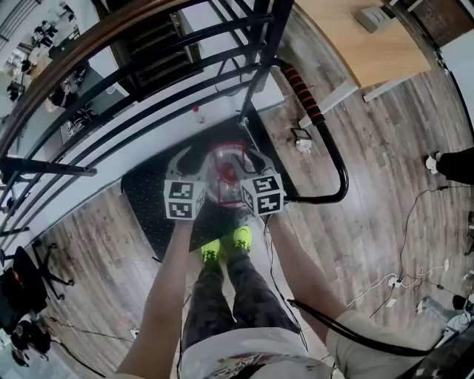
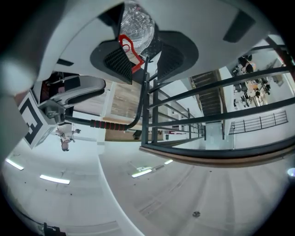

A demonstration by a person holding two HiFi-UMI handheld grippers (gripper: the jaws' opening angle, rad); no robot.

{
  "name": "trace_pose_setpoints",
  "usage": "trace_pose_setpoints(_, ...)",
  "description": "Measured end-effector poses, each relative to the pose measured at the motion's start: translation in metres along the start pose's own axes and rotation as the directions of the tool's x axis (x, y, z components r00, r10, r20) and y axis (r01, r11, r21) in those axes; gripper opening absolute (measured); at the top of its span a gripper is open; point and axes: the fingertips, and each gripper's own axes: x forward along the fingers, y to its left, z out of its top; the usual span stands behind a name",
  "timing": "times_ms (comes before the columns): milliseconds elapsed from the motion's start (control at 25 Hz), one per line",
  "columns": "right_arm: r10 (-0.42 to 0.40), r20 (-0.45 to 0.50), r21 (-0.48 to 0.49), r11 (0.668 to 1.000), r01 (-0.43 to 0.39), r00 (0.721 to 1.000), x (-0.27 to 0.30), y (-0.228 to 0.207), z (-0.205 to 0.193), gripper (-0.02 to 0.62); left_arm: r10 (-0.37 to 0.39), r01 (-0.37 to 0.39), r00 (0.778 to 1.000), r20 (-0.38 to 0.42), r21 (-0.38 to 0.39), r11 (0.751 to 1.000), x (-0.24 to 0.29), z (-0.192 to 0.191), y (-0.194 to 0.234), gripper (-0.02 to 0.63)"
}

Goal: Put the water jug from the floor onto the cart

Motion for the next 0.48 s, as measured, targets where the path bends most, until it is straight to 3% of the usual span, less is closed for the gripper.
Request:
trace_pose_setpoints(280,0.031,0.019,-0.041,0.999,-0.030,0.999,-0.029,0.017,0.045,0.084,-0.070,0.070,0.997,0.011,0.016,0.997,-0.028,0.035,-0.034,0.144)
trace_pose_setpoints(320,0.033,0.024,-0.046,0.998,-0.032,0.999,-0.033,0.018,0.050,0.070,-0.085,0.085,0.996,0.014,0.025,0.996,-0.030,0.038,-0.041,0.128)
trace_pose_setpoints(400,0.033,0.036,-0.059,0.998,-0.031,0.999,-0.040,0.018,0.062,0.049,-0.102,0.101,0.995,0.018,0.041,0.994,-0.034,0.046,-0.051,0.017)
trace_pose_setpoints(480,0.029,0.048,-0.070,0.997,-0.025,0.998,-0.048,0.017,0.072,0.041,-0.112,0.111,0.994,0.018,0.043,0.993,-0.036,0.053,-0.059,0.015)
